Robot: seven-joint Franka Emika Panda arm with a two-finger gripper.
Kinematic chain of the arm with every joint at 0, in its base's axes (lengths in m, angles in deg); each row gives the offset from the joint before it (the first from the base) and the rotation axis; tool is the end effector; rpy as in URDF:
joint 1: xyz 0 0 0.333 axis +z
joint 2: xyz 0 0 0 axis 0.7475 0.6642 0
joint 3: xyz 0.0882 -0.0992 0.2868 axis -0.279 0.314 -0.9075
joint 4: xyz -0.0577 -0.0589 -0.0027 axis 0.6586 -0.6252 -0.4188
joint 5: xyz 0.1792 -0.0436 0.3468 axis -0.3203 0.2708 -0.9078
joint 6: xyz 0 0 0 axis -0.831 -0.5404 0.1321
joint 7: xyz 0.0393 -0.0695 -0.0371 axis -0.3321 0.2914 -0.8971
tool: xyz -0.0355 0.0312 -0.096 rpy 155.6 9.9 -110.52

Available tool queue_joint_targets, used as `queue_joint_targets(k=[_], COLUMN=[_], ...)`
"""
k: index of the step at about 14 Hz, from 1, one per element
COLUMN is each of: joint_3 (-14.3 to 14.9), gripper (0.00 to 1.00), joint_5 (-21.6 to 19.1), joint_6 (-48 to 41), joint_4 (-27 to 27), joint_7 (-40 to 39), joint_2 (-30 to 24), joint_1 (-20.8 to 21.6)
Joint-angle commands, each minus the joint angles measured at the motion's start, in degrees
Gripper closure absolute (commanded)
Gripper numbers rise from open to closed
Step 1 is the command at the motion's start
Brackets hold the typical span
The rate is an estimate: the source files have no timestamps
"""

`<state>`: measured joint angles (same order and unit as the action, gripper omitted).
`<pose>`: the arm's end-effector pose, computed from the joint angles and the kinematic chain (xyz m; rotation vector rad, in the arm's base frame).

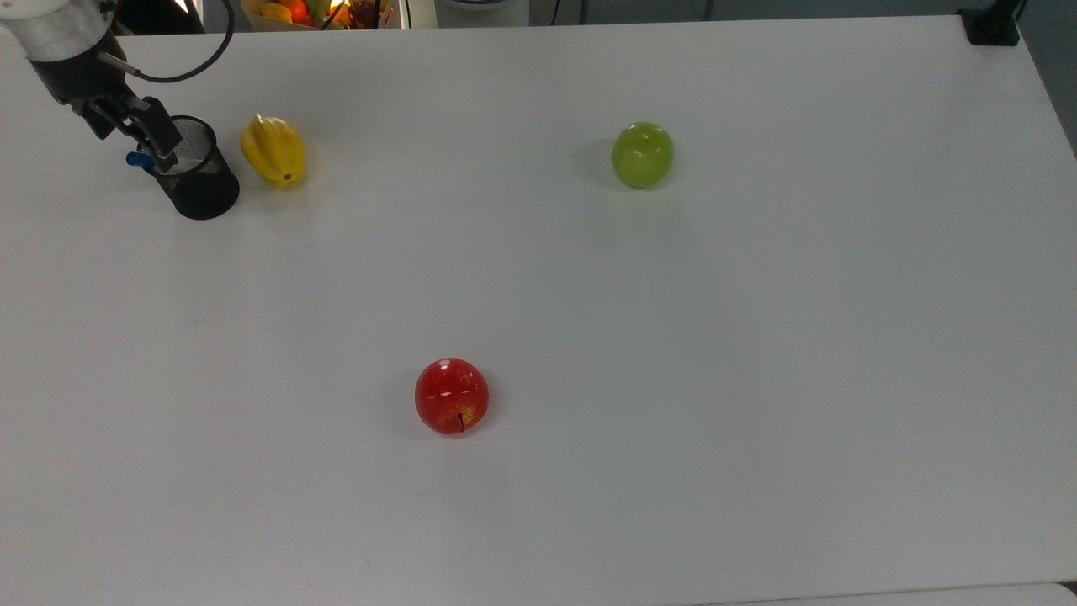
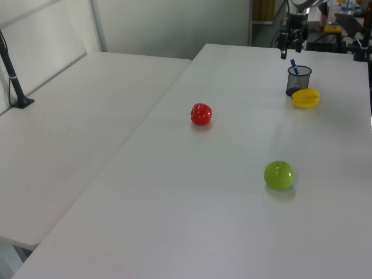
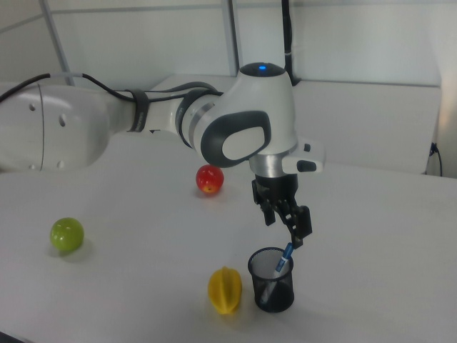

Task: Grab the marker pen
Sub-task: 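Lower the gripper and close it on the blue-capped marker pen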

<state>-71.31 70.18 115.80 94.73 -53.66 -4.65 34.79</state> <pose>0.5999 -0.2901 0.4407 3.0402 -0.6637 0.0850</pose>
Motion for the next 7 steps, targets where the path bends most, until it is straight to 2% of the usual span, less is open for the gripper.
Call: queue_joint_targets(k=[1, 4, 5, 7], joint_3=[0.4, 0.5, 0.5, 0.5], gripper=[0.25, 0.37, 0.45, 0.70], joint_5=[0.0, -0.3, -0.3, -0.4], joint_6=[1.8, 2.1, 2.1, 2.1], joint_4=[-0.7, -0.7, -0.7, -0.8], joint_7=[-4.6, -5.2, -5.3, -5.2], joint_2=[1.9, 3.1, 3.3, 3.4], joint_1=[-0.8, -1.8, -1.8, -1.8])
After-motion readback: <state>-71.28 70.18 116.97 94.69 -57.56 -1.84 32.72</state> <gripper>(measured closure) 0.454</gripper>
